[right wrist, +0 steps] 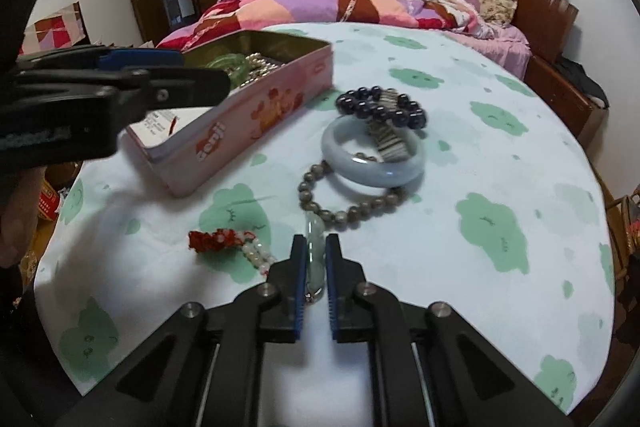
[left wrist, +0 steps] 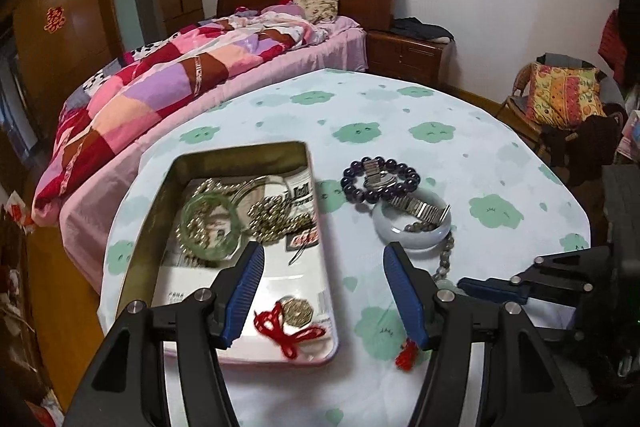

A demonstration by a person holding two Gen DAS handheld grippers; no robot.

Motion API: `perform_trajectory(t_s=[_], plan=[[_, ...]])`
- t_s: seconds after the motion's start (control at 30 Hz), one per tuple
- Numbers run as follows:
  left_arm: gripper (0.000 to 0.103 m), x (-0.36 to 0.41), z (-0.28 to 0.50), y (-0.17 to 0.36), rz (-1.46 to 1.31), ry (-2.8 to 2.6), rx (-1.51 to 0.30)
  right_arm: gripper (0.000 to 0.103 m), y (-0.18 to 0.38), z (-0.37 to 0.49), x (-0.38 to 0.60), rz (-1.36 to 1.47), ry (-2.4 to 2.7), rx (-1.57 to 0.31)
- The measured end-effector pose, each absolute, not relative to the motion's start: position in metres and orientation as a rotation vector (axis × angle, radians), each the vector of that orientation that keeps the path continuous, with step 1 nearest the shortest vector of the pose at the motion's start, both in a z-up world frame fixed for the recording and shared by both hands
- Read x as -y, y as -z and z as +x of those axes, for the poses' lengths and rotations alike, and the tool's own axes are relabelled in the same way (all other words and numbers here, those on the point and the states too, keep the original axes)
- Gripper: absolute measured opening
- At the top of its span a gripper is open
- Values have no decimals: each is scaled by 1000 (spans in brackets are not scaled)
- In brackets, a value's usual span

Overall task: Organize jewelry
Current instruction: 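Withdraw from the box and grasp the small pale pendant with the right tool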

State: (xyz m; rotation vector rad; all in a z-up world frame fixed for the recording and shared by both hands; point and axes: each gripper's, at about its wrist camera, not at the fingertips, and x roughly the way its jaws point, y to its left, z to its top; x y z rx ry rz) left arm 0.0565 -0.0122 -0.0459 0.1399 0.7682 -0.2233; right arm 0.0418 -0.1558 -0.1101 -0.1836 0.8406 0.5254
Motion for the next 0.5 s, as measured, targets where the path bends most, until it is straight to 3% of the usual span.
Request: perform_trajectory(t_s=[0.5], plan=[[62, 62, 94, 65, 218, 259, -823, 11, 91, 51, 212, -89, -397, -784]])
